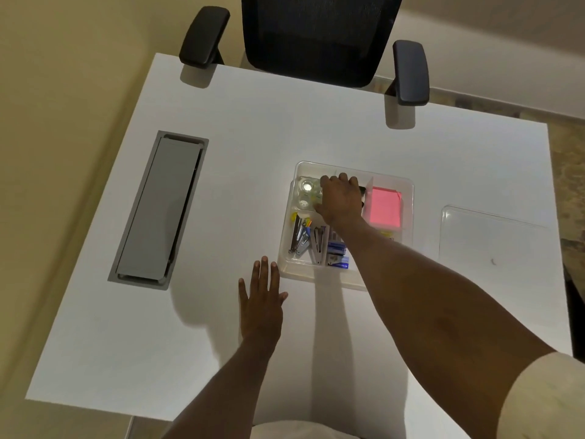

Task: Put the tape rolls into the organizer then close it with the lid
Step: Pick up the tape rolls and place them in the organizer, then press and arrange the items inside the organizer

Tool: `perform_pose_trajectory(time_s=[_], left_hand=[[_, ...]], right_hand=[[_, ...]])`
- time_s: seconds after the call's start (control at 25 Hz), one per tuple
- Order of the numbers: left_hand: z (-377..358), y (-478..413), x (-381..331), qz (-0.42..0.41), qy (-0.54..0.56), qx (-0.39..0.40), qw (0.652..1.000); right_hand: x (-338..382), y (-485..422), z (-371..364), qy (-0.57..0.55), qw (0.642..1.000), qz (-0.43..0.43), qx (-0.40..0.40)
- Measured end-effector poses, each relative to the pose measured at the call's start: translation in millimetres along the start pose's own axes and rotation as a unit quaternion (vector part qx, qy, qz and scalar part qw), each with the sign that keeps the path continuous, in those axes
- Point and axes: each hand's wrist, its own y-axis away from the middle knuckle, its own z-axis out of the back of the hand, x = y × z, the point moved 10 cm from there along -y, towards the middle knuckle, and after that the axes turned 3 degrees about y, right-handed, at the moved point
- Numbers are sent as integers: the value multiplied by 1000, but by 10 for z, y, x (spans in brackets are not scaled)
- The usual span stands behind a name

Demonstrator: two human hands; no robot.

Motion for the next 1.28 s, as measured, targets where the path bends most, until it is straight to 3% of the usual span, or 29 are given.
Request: perform_pose_trajectory(time_s=[0.4, 0.6, 0.76, 1.04, 1.28], left_hand=[[57, 4, -11, -3, 22, 2, 1000], [329, -44, 30, -3, 69, -57, 996], [831, -278, -22, -27, 29, -129, 991], [1500, -919, -546, -87, 6, -171, 981], [1552, -1445, -933, -113, -16, -153, 982]], right_hand=[[-81, 278, 161, -28, 999, -8, -28], [-105, 465, 236, -65, 996, 20, -50], [-121, 555, 286, -95, 992, 36, -68], [-154, 532, 330, -150, 984, 38, -84], [-138, 336, 208, -130, 988, 59, -66]])
